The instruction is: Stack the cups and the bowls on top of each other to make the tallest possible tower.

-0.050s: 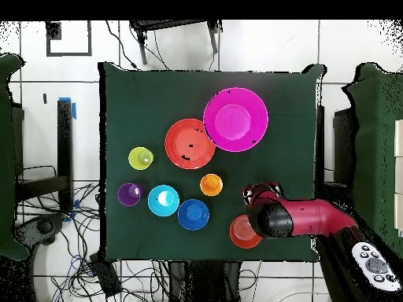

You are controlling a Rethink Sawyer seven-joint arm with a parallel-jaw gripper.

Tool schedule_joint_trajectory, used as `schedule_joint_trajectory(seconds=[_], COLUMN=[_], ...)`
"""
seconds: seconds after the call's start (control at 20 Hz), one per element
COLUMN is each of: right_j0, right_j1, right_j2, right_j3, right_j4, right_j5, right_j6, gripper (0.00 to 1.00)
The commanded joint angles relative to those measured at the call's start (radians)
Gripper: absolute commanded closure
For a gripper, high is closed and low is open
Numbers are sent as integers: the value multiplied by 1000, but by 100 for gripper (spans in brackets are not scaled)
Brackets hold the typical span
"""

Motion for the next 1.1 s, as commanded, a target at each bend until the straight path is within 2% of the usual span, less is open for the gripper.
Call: schedule_joint_trajectory(seconds=[0.05, 0.55, 1.0, 1.1], right_j0=[35, 108, 39, 21], right_j1=[2, -19, -38, -30], right_j2=[0, -78, -24, -10], right_j3=[-61, -75, -32, -26], right_j4=[-104, -161, -108, -113], right_j5=[11, 10, 23, -21], right_j6=[-35, 9, -14, 0], gripper=[0, 0, 0, 0])
